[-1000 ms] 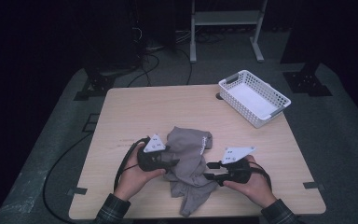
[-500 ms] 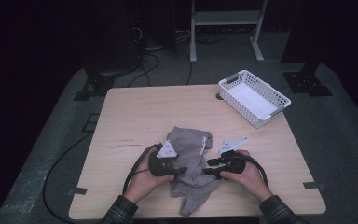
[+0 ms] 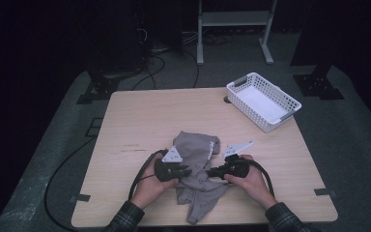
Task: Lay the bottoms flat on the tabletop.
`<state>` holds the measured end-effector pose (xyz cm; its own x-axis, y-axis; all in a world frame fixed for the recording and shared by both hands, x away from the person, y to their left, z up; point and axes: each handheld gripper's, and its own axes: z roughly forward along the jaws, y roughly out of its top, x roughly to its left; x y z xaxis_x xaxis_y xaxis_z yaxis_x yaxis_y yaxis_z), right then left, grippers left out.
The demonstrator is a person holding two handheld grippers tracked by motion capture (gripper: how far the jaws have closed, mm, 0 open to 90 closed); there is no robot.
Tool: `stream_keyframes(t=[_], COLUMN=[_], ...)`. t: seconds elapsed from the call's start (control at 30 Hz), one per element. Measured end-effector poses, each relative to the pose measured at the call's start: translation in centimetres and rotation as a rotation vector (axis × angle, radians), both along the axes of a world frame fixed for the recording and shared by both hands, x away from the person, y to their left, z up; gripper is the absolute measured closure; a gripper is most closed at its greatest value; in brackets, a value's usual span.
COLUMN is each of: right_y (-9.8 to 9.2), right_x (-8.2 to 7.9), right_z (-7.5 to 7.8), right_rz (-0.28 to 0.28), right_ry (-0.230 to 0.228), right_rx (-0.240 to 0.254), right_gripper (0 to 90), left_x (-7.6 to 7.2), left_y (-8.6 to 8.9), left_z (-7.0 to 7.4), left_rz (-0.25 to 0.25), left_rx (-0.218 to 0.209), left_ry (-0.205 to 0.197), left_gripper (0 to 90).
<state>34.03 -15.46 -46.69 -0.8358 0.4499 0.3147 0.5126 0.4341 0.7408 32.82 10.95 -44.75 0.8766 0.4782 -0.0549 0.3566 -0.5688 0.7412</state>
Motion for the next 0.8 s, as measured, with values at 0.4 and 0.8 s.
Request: stream_keyframes(t=[0.4,0.8], right_y=[-0.2,-0.7], right_x=[-0.4,-0.4], right_z=[0.8,1.0], right_rz=[-0.01,-0.038], right_ry=[-0.066,-0.107], right_rx=[-0.053,-0.095], right_gripper=[87.9,88.0], left_x=[0.2,0.6], left_y=[1.2,2.8], left_z=[0.9,1.5], left_rz=[0.033,0.088], left_rx=[-0.097,-0.118], left_ry=[0.019,0.001], left_gripper=[79.5,80.1])
